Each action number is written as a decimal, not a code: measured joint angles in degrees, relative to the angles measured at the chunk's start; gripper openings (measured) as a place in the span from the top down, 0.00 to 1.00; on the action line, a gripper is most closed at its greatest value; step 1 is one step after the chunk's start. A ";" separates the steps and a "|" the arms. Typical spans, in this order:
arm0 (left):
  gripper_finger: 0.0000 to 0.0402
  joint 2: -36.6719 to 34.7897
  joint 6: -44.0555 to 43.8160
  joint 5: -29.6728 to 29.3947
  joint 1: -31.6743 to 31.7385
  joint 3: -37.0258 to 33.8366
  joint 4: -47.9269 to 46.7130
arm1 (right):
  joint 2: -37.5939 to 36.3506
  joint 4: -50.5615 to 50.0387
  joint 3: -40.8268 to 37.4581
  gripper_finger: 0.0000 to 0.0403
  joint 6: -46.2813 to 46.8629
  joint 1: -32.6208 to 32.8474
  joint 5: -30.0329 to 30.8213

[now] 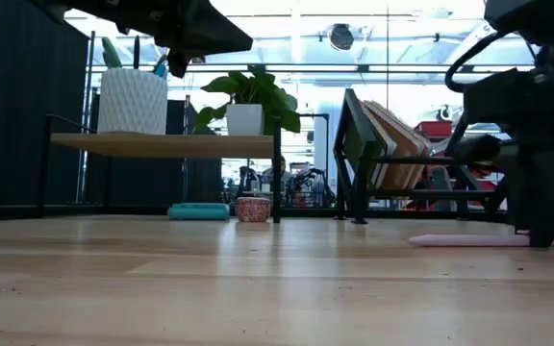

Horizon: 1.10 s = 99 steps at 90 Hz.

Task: Stock shelves
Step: Put the pink pen into the white pen holder

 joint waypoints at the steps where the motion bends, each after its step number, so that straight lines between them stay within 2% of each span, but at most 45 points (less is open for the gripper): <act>1: 1.00 0.00 0.00 -0.01 0.00 0.00 -0.01 | -0.29 0.01 -0.05 0.99 0.51 0.02 0.00; 20: 1.00 0.00 0.02 -0.01 0.00 0.00 0.28 | -8.76 2.42 -0.19 1.00 4.63 0.09 1.16; 35: 1.00 0.00 0.02 0.00 0.00 0.00 0.61 | -16.23 4.43 -0.19 1.00 4.74 -0.09 9.00; 52: 0.99 0.00 -0.10 0.44 0.12 0.00 0.62 | -20.33 13.71 -0.08 1.00 -0.71 -1.75 16.92; 61: 0.92 0.00 -0.50 0.55 0.42 0.00 0.67 | -20.17 20.86 -0.08 1.00 -5.33 -3.55 18.68; 71: 0.79 0.00 -1.57 0.77 0.43 0.00 1.03 | -19.03 30.62 -0.08 1.00 -11.39 -5.99 18.76; 84: 0.65 0.00 -1.36 1.56 0.39 0.00 6.96 | -17.44 42.21 -0.05 1.00 -18.27 -9.53 17.98; 99: 0.59 0.39 1.79 6.21 0.41 0.05 14.31 | -14.16 53.65 -0.01 1.00 -23.18 -12.19 17.31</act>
